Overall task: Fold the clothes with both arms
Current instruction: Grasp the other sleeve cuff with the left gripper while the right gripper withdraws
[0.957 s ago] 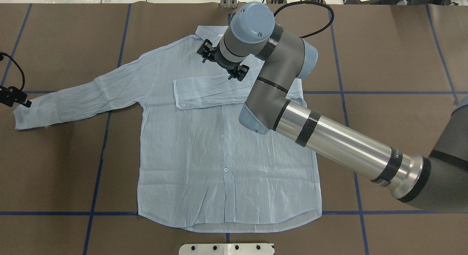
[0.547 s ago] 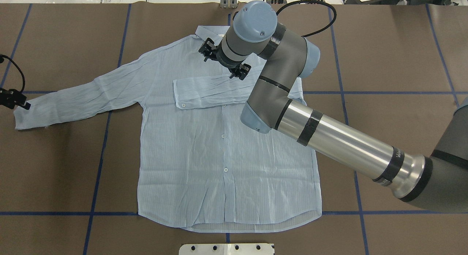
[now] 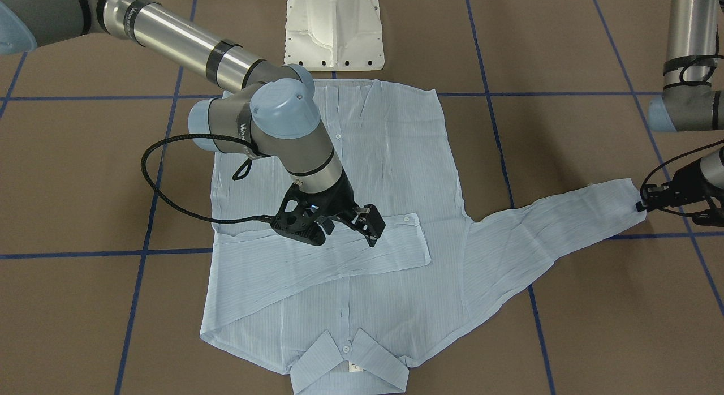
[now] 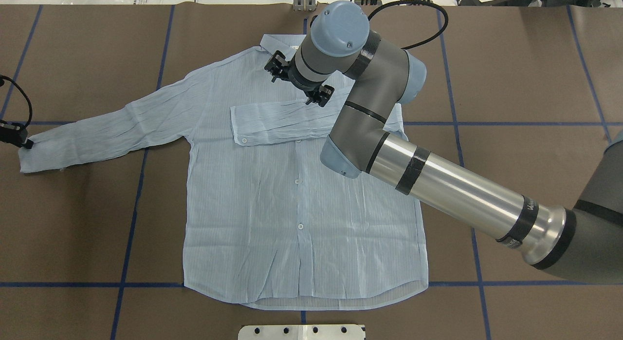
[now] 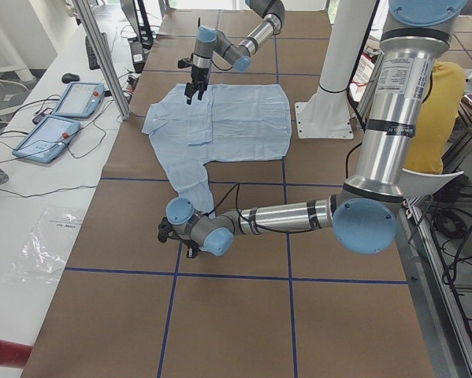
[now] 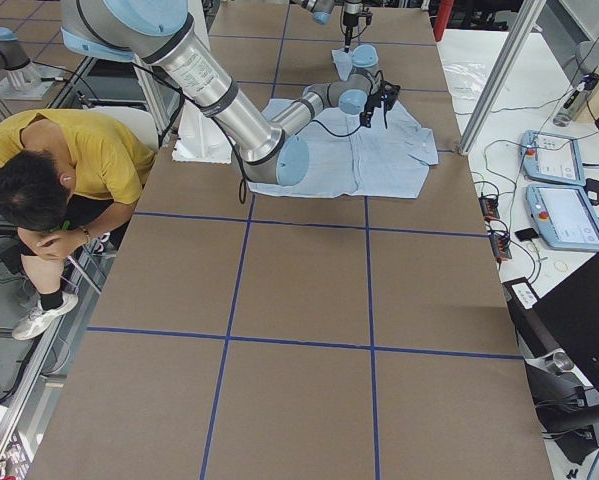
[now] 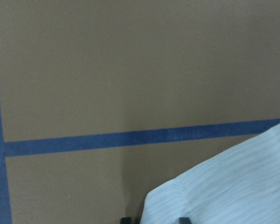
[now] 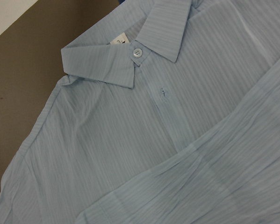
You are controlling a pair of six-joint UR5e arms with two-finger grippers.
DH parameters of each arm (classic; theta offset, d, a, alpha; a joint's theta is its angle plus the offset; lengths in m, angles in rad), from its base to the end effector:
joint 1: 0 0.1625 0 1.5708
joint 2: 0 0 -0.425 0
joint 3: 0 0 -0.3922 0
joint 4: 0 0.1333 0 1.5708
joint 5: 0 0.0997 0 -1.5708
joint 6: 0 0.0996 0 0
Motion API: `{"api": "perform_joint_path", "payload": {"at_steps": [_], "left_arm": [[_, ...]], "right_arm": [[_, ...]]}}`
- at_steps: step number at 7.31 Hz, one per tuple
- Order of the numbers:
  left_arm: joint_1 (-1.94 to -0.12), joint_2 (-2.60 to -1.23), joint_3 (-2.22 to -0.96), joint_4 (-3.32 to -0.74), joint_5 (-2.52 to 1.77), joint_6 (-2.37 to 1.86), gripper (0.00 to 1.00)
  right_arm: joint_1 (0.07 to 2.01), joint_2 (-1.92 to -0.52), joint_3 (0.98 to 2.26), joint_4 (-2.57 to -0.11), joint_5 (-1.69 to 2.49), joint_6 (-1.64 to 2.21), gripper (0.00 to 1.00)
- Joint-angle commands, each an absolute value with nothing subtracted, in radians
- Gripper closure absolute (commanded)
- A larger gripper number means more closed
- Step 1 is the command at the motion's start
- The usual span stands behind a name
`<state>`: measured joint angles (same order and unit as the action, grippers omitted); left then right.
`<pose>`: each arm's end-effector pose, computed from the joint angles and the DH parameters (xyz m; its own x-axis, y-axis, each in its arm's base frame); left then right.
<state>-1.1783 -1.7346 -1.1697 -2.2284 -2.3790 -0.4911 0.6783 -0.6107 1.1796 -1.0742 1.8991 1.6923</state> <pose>0.1612 -0.5497 0.6961 0.6280 0.0756 -0.7745 -0.0602 0.9970 0.0485 -0.5667 -0.5866 0.1533 0.3288 0.4123 0.8497 -0.4172 0.8705 -0.2610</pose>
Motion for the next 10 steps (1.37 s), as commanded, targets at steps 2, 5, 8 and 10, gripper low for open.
{"api": "perform_joint_path", "payload": {"at_steps": [2,5,8,10], "left_arm": [[-1.18,-1.749,-1.23,-2.218,-2.458,-0.687,1.0],[-1.163,-1.849,-1.414,-2.21,-2.482,-0.944,1.0],[-0.875,-2.153,-1.425,-2.21,-2.362,-1.499,1.0],[-0.781,-2.373,-1.317,-2.218,-2.227,-1.69,1.0]], "right_arm": [[0.721,-0.709,1.277,-1.066,1.934,1.69,0.0],[0.918,-0.918,1.387,-1.071,2.155,1.487,0.0],[1.098,-1.109,1.434,-1.074,2.281,1.182,0.0],[1.117,-1.161,1.433,-1.074,2.287,1.091,0.0]]}}
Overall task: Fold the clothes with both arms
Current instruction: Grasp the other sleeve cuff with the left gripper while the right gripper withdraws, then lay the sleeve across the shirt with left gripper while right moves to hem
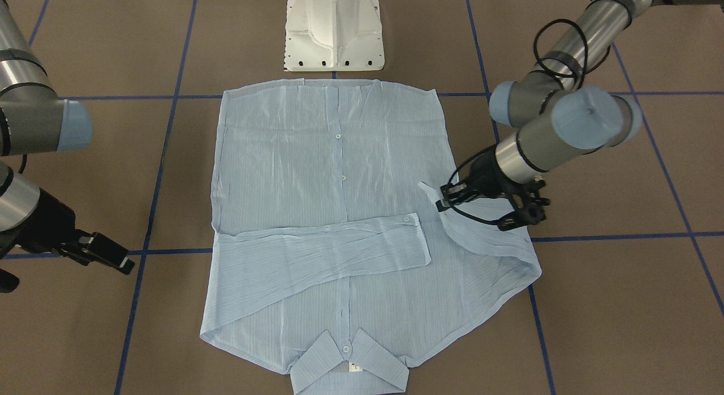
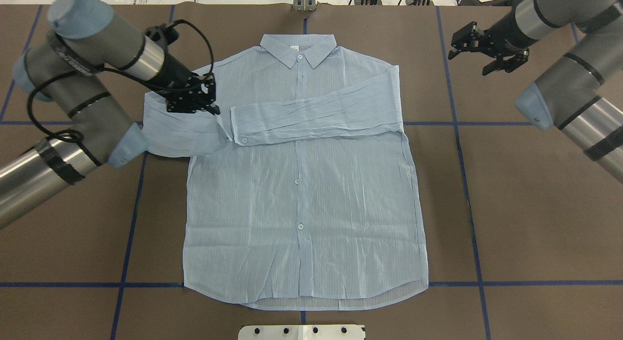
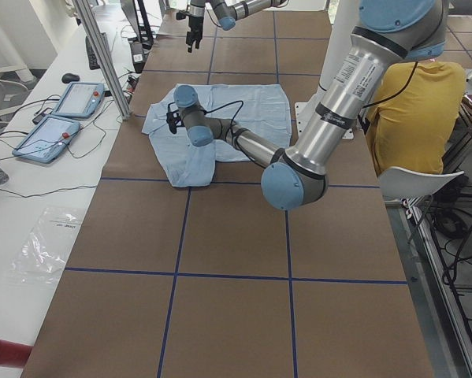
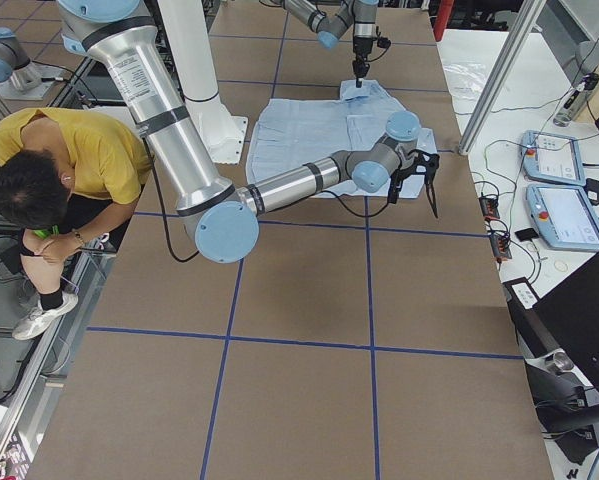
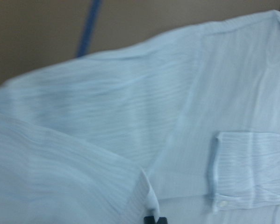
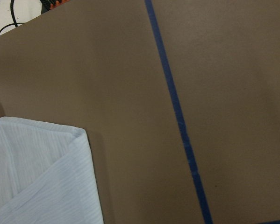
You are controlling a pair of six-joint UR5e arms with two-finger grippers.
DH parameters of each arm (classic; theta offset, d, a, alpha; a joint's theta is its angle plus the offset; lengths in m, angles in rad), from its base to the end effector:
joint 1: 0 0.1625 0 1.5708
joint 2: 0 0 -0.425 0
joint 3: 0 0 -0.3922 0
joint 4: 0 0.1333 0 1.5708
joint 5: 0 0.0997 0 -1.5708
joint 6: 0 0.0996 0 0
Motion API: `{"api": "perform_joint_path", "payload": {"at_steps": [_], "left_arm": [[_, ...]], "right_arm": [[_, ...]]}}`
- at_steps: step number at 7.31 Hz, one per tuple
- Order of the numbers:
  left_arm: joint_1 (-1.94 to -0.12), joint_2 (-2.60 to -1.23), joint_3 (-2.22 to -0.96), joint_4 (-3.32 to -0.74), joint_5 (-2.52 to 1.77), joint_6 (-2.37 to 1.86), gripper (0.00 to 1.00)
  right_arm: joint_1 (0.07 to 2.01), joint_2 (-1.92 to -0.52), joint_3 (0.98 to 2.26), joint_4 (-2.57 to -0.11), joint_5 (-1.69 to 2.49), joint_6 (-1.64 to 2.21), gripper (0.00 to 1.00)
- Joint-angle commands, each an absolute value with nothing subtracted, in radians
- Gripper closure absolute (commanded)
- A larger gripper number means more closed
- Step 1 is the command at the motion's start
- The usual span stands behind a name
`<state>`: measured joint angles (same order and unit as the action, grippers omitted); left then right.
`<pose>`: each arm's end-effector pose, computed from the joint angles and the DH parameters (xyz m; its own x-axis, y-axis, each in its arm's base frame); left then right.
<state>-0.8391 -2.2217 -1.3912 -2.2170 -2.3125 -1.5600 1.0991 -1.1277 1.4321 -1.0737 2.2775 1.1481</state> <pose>0.4297 -0.5773 0.2651 0.2941 -0.3156 -0.9022 0.1397 0.9480 -0.2861 -0.2479 -0.6371 0.4100 0.4792 0.2529 0.8405 -0.2949 0.9483 -0.1172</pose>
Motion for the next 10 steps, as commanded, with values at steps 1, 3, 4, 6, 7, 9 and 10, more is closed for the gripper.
{"api": "perform_joint_path", "payload": {"at_steps": [1,3,4,6,7,9,10], "left_arm": [[-0.738,-2.502,-1.201,-2.215,-2.17,-1.747,1.0],[-0.701,-2.589,-1.152,-2.218,-2.115,-1.758,1.0],[-0.671,-2.598,-1.152,-2.22,-2.091,-1.785,1.0],[-0.614,-2.6,-1.147,-2.221,-2.01,-1.78,0.32],[-0.611,-2.605,-1.15,-2.221,-1.994,-1.778,0.0],[-0.611,-2.606,-1.179,-2.22,-1.994,-1.778,0.0],[-0.612,-2.596,-1.221,-2.211,-2.0,-1.781,0.0]], "right_arm": [[1.121,-1.17,1.436,-1.072,2.287,1.091,0.0],[1.12,-1.183,1.436,-1.069,2.284,1.089,0.0],[1.12,-1.187,1.436,-1.068,2.278,1.089,0.0],[1.121,-1.207,1.454,-1.065,2.281,1.089,0.0],[1.12,-1.233,1.475,-1.062,2.275,1.091,0.0],[1.071,-1.236,1.512,-1.063,2.276,1.112,0.0],[1.004,-1.236,1.546,-1.063,2.237,1.185,0.0]]}}
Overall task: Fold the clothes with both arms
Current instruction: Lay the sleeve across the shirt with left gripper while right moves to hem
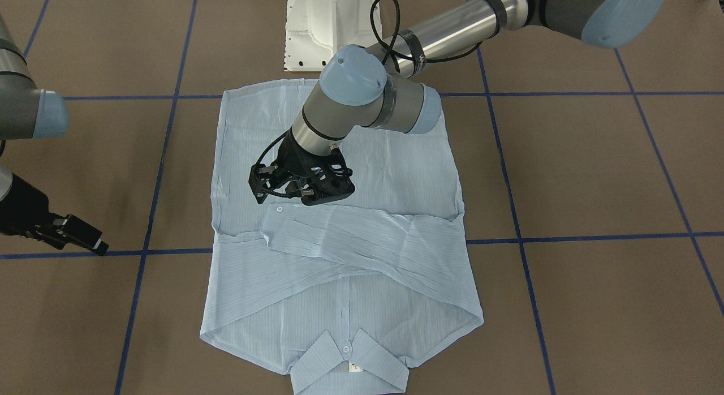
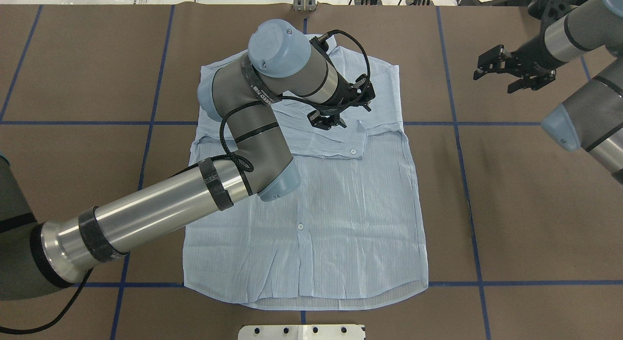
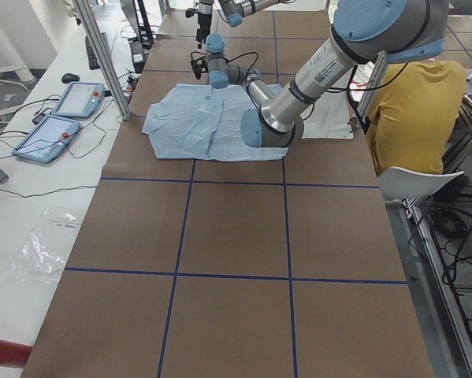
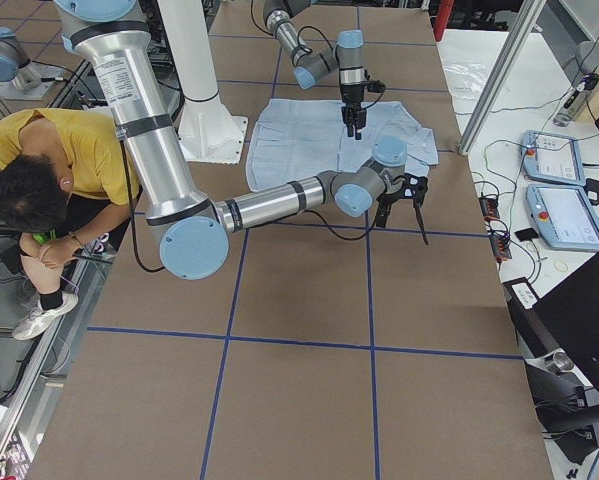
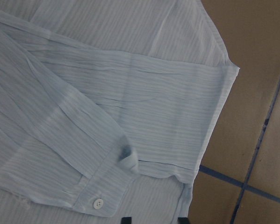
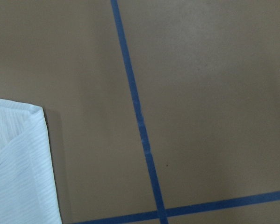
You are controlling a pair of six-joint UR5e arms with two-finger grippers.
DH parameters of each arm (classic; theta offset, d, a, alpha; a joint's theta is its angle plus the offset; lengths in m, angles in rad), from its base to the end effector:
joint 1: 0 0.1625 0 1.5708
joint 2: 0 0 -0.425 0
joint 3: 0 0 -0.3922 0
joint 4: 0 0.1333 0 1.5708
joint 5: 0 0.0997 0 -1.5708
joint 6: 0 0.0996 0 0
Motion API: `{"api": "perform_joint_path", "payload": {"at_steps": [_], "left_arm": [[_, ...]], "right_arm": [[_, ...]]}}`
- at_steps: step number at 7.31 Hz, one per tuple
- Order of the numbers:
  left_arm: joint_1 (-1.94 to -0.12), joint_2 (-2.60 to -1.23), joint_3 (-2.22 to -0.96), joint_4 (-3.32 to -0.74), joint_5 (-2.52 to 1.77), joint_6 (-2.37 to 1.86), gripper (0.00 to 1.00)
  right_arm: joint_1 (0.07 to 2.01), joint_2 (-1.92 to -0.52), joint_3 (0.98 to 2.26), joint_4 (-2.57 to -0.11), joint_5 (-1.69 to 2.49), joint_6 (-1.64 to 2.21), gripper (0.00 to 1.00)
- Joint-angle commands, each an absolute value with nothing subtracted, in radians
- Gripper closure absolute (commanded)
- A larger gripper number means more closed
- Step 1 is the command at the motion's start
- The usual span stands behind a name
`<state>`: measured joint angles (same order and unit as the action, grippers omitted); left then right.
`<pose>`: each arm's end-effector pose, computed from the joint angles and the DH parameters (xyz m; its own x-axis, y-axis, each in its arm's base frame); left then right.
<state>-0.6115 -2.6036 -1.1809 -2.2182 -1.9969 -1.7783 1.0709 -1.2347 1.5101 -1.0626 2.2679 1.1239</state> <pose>0.5969 -0.5310 0.0744 0.1811 -0.3561 -0.9167 0.2400 0.9200 -0.3099 -0.2469 -0.5968 0.4408 0.5031 0.2299 0.8331 -0.2642 0.9587 -0.1051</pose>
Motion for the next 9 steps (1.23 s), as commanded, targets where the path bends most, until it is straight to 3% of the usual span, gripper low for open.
{"api": "perform_joint_path", "payload": {"at_steps": [1,2,3,4,7,9], "left_arm": [[-0.612,-2.554,-1.273,-2.212,-1.996,-1.782,0.0],[-0.617,-2.478,-1.357,-2.215,-2.0,-1.779,0.0],[-0.618,-2.277,-1.59,-2.209,-1.996,-1.779,0.0],[-0.621,-2.166,-1.723,-2.204,-1.994,-1.778,0.0],[-0.632,-2.075,-1.815,-2.215,-1.98,-1.756,0.0],[-0.632,-2.075,-1.818,-2.21,-1.951,-1.761,0.0]], "right_arm": [[0.897,-1.238,1.618,-1.075,2.136,1.316,0.0],[0.803,-1.259,1.708,-1.15,2.047,1.4,0.0],[0.71,-1.294,1.841,-1.298,1.989,1.443,0.0],[0.583,-1.322,1.946,-1.387,1.874,1.544,0.0],[0.304,-1.397,2.034,-1.42,1.673,1.841,0.0],[0.264,-1.431,2.039,-1.416,1.666,1.969,0.06]]}}
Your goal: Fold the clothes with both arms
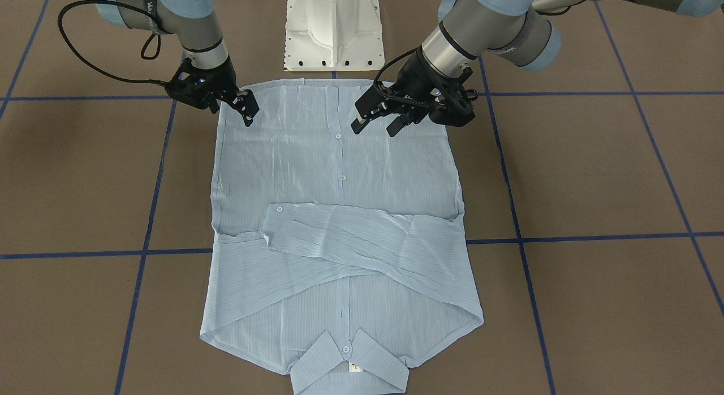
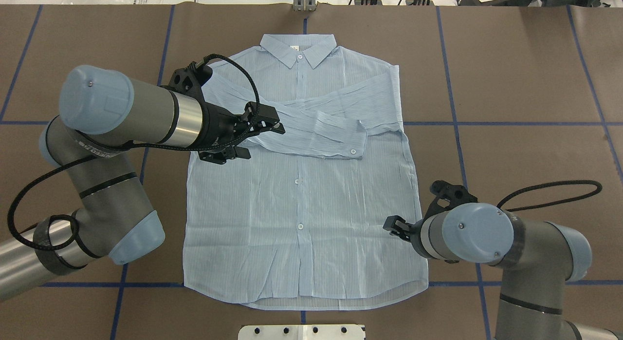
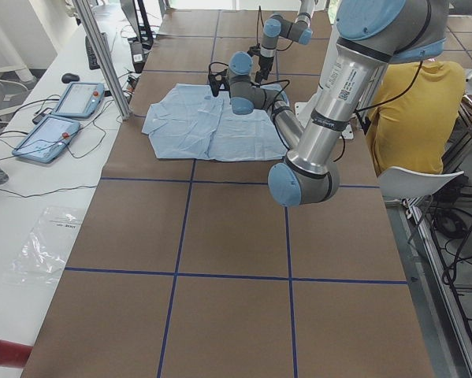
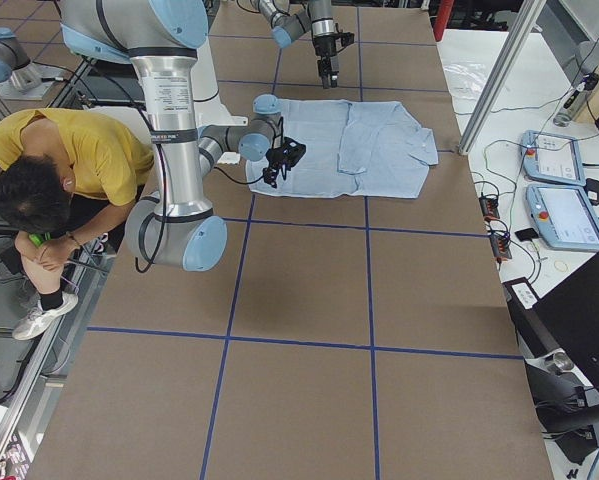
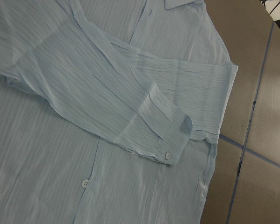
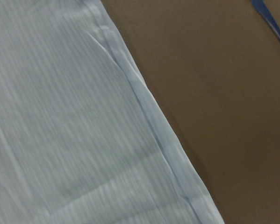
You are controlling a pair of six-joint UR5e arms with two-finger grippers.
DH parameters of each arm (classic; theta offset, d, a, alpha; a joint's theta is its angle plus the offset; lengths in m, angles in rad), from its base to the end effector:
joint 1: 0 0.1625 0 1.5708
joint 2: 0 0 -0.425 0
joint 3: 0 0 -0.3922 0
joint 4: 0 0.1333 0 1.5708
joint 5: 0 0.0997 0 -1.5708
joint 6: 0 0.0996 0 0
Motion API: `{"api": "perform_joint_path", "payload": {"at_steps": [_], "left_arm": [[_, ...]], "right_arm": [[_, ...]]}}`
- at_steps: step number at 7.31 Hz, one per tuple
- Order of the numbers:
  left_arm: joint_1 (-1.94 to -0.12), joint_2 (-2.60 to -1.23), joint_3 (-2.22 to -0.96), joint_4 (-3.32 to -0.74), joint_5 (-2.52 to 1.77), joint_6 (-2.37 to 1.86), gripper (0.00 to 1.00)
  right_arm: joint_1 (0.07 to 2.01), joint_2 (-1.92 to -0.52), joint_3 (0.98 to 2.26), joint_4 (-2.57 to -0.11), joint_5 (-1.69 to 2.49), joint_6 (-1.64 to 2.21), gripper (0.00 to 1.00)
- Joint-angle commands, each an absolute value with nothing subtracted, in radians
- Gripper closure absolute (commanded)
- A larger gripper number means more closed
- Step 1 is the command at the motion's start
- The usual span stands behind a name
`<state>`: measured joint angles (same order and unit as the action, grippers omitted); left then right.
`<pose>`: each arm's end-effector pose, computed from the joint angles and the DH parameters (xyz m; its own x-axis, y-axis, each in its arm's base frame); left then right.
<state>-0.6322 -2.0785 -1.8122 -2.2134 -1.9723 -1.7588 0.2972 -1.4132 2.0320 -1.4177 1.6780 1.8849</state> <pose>0.4297 -0.4318 0.1850 0.0975 -0.2847 -0.9537 0.2564 0.9331 -0.2523 -0.4677 -0.2715 0.3562 0.5837 0.5001 0.6397 -0.4207 0.8601 -0.2884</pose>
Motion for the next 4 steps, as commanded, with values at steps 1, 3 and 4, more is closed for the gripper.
{"api": "perform_joint_path", "payload": {"at_steps": [1,3,4], "left_arm": [[-0.632,-2.075,-1.818,-2.209,-1.936,-1.761,0.0],[-0.632,-2.075,-1.816,-2.209,-1.931,-1.756,0.0],[-0.632,-2.075,-1.815,-2.209,-1.93,-1.755,0.0]], "right_arm": [[0.226,-1.468,2.043,-1.407,1.663,2.023,0.08],[0.2,-1.502,2.081,-1.404,1.664,2.084,0.11],[0.195,-1.512,2.106,-1.404,1.664,2.097,0.15]]}}
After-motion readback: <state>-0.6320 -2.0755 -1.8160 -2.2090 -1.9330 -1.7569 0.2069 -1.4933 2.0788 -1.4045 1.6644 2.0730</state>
